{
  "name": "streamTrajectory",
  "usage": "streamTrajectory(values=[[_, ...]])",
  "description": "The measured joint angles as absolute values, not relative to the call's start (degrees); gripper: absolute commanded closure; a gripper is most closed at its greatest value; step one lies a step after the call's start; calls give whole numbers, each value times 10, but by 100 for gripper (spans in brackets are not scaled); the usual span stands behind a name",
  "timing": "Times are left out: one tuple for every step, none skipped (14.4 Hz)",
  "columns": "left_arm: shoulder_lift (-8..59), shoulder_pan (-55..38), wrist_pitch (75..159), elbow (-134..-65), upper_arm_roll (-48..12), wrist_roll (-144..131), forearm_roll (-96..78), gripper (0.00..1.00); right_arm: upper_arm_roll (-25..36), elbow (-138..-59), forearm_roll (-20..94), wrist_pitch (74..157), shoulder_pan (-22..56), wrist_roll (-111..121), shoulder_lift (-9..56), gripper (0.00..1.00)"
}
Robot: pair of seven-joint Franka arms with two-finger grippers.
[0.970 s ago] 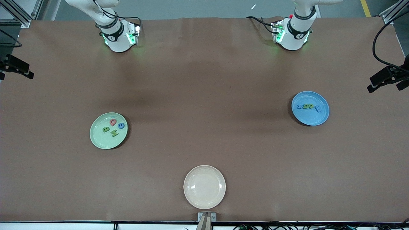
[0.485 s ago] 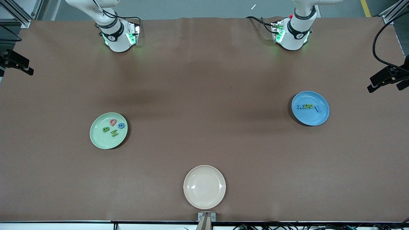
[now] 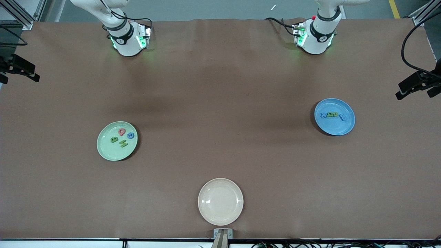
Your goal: Sort upper and lower case letters into plates
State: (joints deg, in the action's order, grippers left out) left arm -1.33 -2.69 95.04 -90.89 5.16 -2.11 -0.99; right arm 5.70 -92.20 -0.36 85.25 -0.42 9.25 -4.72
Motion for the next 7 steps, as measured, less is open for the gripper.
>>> streamTrajectory(values=[[-13,-27,950,-909,52,-21,-10,0,57,-924,-4,852,-4,92,-47,0],[-13,-27,950,-909,52,-21,-10,0,57,-926,-4,852,-4,92,-47,0],[-13,-27,950,-909,52,-21,-10,0,57,-928,-4,852,-4,92,-47,0],[-13,-27,950,-909,52,-21,-10,0,57,-929,-4,852,-4,92,-47,0],[-13,-27,950,-909,52,-21,-10,0,58,-930,-4,851,-4,92,-47,0],[-13,-27,950,-909,52,-21,-10,0,58,-930,-4,851,-5,92,-47,0],[-13,-27,950,-909,52,-21,-10,0,59,-930,-4,851,-5,92,-47,0]])
